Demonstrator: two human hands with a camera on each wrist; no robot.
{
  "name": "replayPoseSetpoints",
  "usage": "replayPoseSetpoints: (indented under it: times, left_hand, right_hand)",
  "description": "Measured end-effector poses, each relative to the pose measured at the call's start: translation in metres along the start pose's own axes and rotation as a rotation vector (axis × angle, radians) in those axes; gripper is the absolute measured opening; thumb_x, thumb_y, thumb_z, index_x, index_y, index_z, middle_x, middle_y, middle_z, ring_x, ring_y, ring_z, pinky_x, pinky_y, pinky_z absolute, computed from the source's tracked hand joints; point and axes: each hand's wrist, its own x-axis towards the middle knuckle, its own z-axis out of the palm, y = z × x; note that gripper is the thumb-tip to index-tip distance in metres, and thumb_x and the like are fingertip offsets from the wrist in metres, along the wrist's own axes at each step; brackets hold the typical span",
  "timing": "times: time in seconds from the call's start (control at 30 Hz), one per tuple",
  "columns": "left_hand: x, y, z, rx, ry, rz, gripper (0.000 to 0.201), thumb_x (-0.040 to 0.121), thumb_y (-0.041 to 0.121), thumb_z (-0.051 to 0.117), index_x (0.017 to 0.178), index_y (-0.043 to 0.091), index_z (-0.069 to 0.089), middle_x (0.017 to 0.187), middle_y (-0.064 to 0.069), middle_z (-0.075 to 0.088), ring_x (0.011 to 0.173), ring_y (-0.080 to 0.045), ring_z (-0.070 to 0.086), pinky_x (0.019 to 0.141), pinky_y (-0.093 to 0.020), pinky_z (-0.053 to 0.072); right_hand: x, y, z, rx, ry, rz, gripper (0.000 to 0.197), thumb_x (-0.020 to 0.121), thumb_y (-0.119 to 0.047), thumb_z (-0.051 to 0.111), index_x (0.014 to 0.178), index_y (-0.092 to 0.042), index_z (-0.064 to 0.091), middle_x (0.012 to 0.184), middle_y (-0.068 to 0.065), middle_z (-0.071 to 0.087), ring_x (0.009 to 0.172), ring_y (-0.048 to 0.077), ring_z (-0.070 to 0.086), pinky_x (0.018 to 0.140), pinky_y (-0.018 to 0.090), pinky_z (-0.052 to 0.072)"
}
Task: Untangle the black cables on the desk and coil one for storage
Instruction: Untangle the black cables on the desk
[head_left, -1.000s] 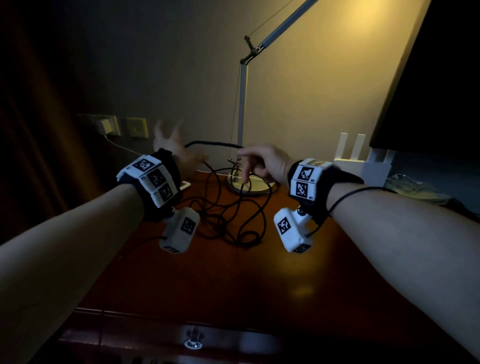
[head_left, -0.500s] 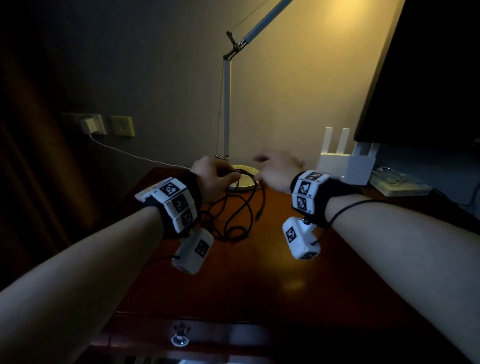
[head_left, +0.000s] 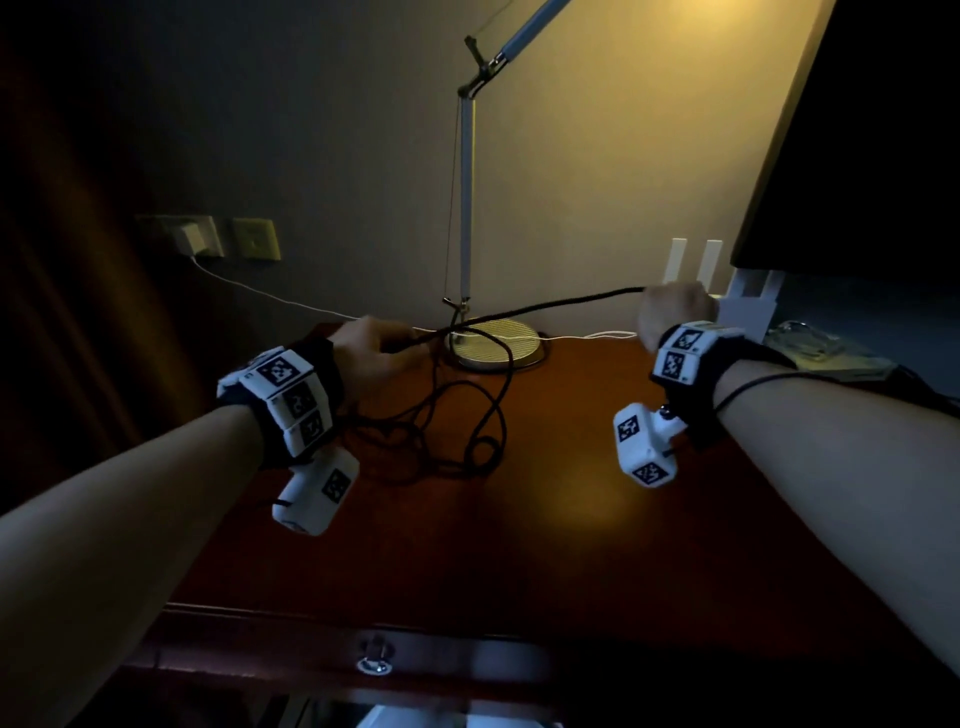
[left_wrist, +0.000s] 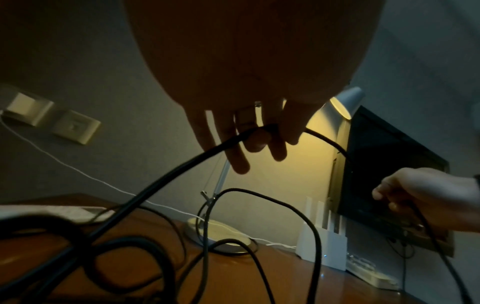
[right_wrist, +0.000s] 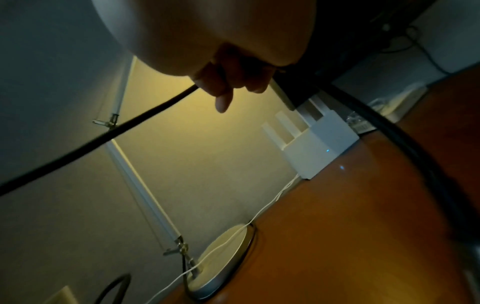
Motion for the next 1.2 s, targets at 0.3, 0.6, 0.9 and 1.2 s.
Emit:
replayPoseSetpoints:
  times: [0.3, 0.6, 0.9, 1.2]
  left_hand:
    - [0.014, 0.022, 0.014, -0.011, 0.177, 0.051, 0.024, 0.093, 0.036, 0.059, 0.114, 0.033, 0.067, 0.099, 0.003, 0.069, 0.089, -0.015, 0.062, 0.071, -0.026, 0.045]
    - [-0.002, -0.013, -0.008, 0.097, -0.004, -0.058, 0.014, 0.092, 0.040, 0.057, 0.082, 0.032, 0.064, 0.082, -0.004, 0.069, 0.073, -0.021, 0.067, 0.066, -0.034, 0.054]
    - [0.007, 0.013, 0.006, 0.077, 0.105, -0.023, 0.023, 0.093, 0.041, 0.055, 0.100, 0.023, 0.067, 0.090, -0.004, 0.068, 0.084, -0.023, 0.064, 0.080, -0.040, 0.055]
    - [-0.004, 0.029, 0.002, -0.052, 0.128, -0.074, 0.045, 0.090, 0.066, 0.039, 0.097, 0.030, 0.066, 0.085, -0.008, 0.066, 0.075, -0.024, 0.062, 0.060, -0.027, 0.046]
  right_hand:
    - [-0.056, -0.095, -0.002, 0.383, -0.133, -0.506, 0.032, 0.087, -0.022, 0.052, 0.118, -0.029, 0.058, 0.117, 0.002, 0.060, 0.118, 0.026, 0.046, 0.104, 0.046, 0.017]
    - [-0.019, -0.053, -0.013, 0.233, 0.027, -0.021, 0.020, 0.098, -0.006, 0.043, 0.101, -0.005, 0.062, 0.095, 0.016, 0.057, 0.100, 0.035, 0.058, 0.090, 0.047, 0.050]
    - [-0.038, -0.085, -0.001, 0.279, -0.085, -0.400, 0.059, 0.081, -0.030, 0.057, 0.138, -0.029, 0.043, 0.146, 0.006, 0.038, 0.140, 0.028, 0.025, 0.112, 0.055, 0.009]
    - [-0.056, -0.107, 0.000, 0.400, -0.063, -0.627, 0.039, 0.091, -0.045, 0.040, 0.097, -0.021, 0.070, 0.093, 0.003, 0.071, 0.097, 0.024, 0.060, 0.098, 0.045, 0.026]
